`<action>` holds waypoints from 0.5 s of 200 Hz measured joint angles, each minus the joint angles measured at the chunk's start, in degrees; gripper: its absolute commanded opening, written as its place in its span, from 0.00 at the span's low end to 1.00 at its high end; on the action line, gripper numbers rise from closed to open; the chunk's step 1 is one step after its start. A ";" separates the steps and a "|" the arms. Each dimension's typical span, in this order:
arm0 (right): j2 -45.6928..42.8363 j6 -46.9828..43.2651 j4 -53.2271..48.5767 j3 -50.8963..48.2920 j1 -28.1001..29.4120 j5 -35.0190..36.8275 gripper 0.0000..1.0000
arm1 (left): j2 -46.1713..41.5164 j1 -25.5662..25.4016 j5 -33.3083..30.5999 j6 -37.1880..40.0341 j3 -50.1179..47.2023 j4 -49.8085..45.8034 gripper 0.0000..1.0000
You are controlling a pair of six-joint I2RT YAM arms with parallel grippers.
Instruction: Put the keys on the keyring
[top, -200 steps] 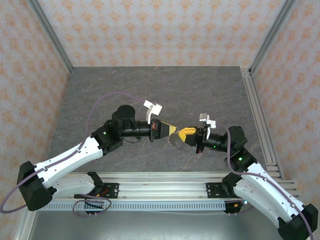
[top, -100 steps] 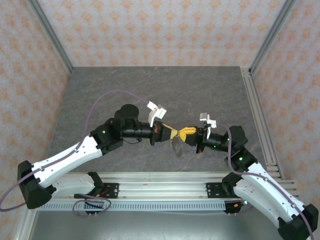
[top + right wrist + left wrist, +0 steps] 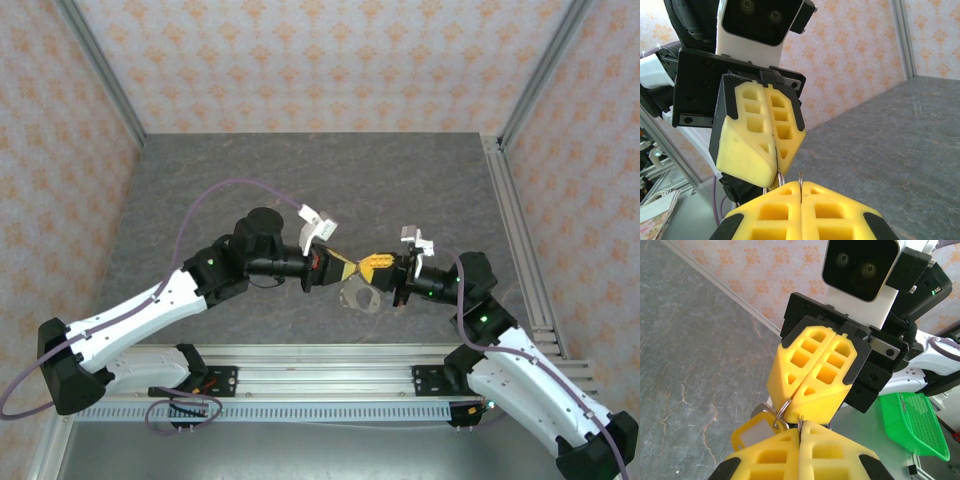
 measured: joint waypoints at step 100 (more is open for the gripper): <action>-1.31 0.50 -0.04 0.00 0.02 -0.50 0.00 | -2.84 2.27 0.02 -4.20 -2.12 5.92 0.00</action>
